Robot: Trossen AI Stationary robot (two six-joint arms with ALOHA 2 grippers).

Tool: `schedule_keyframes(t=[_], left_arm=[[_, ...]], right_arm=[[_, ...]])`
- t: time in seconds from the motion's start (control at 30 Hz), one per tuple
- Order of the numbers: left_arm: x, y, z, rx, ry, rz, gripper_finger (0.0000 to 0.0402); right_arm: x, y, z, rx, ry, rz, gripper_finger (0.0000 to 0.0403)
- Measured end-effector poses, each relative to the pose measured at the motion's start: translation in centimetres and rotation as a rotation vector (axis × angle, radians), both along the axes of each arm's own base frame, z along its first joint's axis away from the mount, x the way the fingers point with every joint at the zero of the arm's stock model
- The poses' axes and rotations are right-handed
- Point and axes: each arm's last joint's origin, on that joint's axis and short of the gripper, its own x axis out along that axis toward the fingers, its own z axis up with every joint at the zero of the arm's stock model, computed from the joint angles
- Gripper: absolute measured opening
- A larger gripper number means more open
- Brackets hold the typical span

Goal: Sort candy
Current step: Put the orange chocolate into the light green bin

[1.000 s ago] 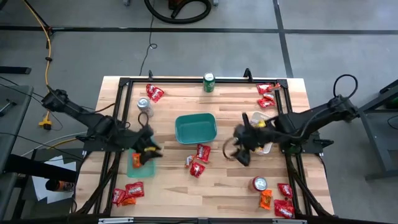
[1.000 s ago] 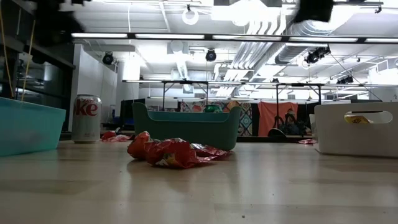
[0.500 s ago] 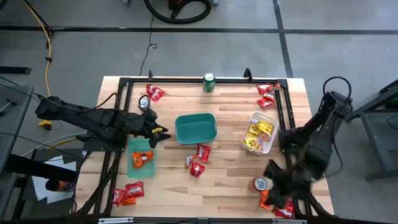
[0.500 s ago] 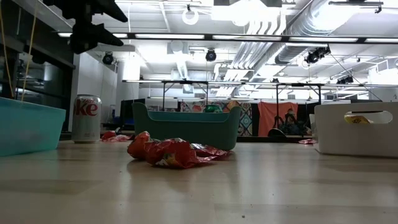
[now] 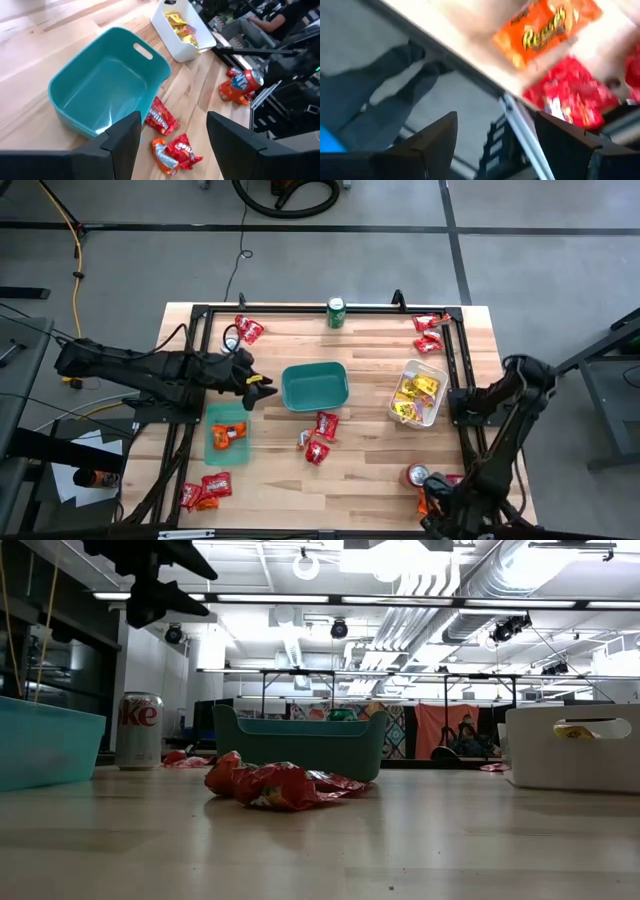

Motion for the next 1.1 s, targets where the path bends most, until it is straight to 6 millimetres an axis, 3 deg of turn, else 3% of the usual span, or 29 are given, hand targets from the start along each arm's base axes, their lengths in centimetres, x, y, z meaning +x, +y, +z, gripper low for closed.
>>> schedule_keyframes(t=[0.27,0.47,0.93,1.1], left_arm=[[0.1,0.2,0.1,-0.008,-0.006,-0.003,0.0213],[0.0,0.2,0.1,-0.006,-0.006,-0.004,0.0213],[0.0,0.2,0.0,0.017,-0.003,-0.010,0.0213],[0.0,0.2,0.0,0.018,-0.002,-0.009,0.0213]], right_arm=[[0.9,1.0,-3.5,-0.150,-0.047,-0.033,0.0261],[0.9,1.3,-5.0,-0.236,-0.073,0.011,0.0261],[0.6,0.8,-5.5,-0.312,-0.033,0.030,0.0261],[0.8,0.8,-5.1,-0.354,-0.093,0.098,0.0261]])
